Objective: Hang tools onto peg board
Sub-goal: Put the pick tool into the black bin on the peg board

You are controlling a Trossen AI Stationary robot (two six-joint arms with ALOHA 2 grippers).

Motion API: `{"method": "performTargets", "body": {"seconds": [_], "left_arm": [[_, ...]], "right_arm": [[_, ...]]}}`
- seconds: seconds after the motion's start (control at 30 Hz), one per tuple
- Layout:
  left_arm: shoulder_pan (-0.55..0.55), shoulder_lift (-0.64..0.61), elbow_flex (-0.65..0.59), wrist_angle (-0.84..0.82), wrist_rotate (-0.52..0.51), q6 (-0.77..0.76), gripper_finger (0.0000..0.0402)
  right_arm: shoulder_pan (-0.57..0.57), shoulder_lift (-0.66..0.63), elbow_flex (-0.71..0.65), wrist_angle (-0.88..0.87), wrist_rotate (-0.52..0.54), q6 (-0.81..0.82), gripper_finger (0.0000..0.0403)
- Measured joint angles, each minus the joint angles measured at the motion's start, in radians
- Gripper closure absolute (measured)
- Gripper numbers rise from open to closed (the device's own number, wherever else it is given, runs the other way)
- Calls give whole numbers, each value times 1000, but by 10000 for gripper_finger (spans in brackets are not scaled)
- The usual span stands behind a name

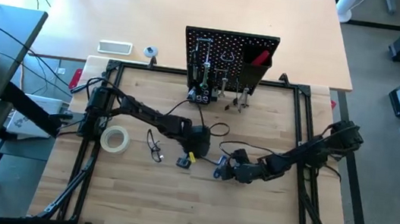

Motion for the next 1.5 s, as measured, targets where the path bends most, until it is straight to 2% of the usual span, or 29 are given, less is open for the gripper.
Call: {"method": "performTargets", "body": {"seconds": [0.13, 0.23, 0.47, 0.8, 0.87, 0.97, 1.1, 1.33, 1.5], "left_arm": [[-13, 4, 0, 76, -2, 5, 340], [-23, 8, 1, 92, -8, 24, 336], [-15, 49, 6, 49, -3, 0, 389], [-24, 25, 5, 63, -46, -6, 399], [-24, 7, 4, 62, -45, -1, 400], [-22, -12, 2, 58, -46, 6, 401], [-21, -28, 0, 56, -45, 13, 401], [-20, -42, 1, 92, -35, 19, 397], [-19, -60, 5, 87, -20, 20, 398]], "right_arm": [[-46, 59, 72, -9, 21, -77, 201], [-68, 124, 143, -17, 24, -130, 201], [-71, 152, 187, -40, 60, -149, 201], [-63, 135, 186, -20, 77, -184, 201], [-57, 108, 187, -60, 74, -193, 201], [-40, 51, 184, -212, 104, -184, 201], [-6, 29, 186, -323, 111, -87, 201], [-6, 89, 160, -92, 43, -51, 201], [-17, 105, 160, -49, 9, -52, 201]]}}
